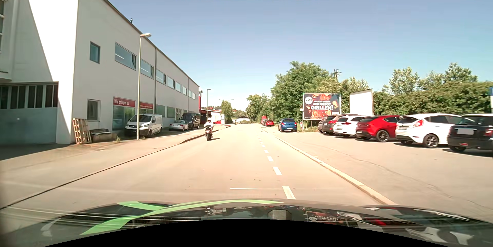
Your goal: Follow the waypoints while adhering to traffic rules and regulations
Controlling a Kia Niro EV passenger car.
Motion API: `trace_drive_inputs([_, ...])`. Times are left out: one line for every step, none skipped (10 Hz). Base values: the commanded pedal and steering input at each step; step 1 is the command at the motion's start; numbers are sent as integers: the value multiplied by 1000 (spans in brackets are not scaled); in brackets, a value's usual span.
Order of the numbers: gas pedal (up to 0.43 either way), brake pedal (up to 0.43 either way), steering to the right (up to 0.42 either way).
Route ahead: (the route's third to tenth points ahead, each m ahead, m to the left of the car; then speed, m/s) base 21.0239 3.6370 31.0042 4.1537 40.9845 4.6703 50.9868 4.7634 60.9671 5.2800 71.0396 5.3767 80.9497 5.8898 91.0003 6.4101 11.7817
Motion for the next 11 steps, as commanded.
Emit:
trace_drive_inputs([157,0,-21])
trace_drive_inputs([157,0,-18])
trace_drive_inputs([157,0,-11])
trace_drive_inputs([157,0,-8])
trace_drive_inputs([157,0,-8])
trace_drive_inputs([157,0,-8])
trace_drive_inputs([157,0,-7])
trace_drive_inputs([157,0,-7])
trace_drive_inputs([157,0,-8])
trace_drive_inputs([157,0,-8])
trace_drive_inputs([157,0,-9])
